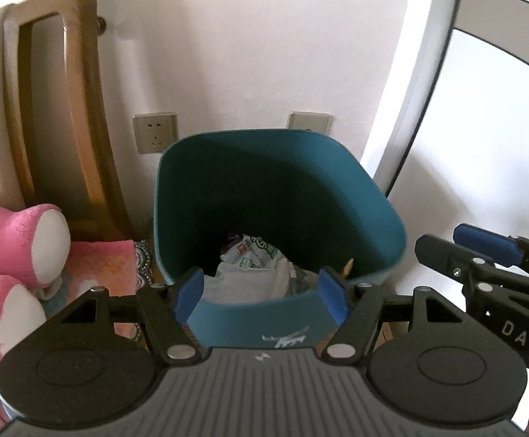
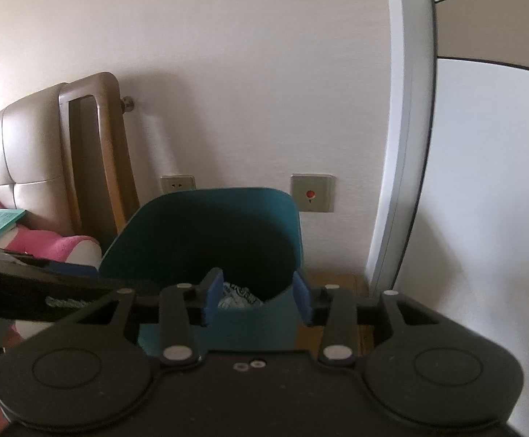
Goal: Collect trash
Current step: 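Move both open tools back down into the cubby toward the orange items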
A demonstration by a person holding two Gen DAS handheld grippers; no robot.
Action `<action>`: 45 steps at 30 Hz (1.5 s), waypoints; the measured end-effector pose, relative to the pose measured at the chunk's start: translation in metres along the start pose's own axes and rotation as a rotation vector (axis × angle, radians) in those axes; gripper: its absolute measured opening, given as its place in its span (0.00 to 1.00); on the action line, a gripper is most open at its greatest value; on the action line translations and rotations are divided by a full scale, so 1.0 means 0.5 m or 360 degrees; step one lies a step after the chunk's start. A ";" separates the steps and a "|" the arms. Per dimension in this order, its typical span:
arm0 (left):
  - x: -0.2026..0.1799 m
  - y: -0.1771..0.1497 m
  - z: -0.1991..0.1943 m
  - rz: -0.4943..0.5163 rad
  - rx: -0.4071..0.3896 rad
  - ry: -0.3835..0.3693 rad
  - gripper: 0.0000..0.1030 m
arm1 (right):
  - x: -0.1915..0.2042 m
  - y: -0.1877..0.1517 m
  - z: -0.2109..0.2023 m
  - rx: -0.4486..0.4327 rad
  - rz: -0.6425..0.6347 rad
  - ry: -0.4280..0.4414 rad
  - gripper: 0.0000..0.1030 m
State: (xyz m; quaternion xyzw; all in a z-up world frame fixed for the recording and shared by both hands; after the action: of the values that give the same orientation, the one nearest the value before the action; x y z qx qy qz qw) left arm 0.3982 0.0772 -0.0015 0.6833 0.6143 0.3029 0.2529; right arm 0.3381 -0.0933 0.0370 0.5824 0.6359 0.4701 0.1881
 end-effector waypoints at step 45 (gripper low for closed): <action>-0.146 -1.148 0.550 -0.0340 0.0771 0.0113 0.95 | -0.303 -1.115 0.467 0.1016 0.0204 -0.0253 0.54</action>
State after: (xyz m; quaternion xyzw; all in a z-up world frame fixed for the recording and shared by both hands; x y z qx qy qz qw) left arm 0.1992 0.0793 -0.6105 0.6442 0.7459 0.1424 0.0909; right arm 0.2452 -0.0766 -0.5789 0.6856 0.6965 0.2112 0.0153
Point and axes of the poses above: each gripper's, at about its wrist camera, not at the fingertips, and z roughly the way its jaws point, x to its left, y to its top, the point moved 6 cm from there along z, roughly the way its jaws point, and after that the axes turned 14 degrees about z, right-handed, at the moved point
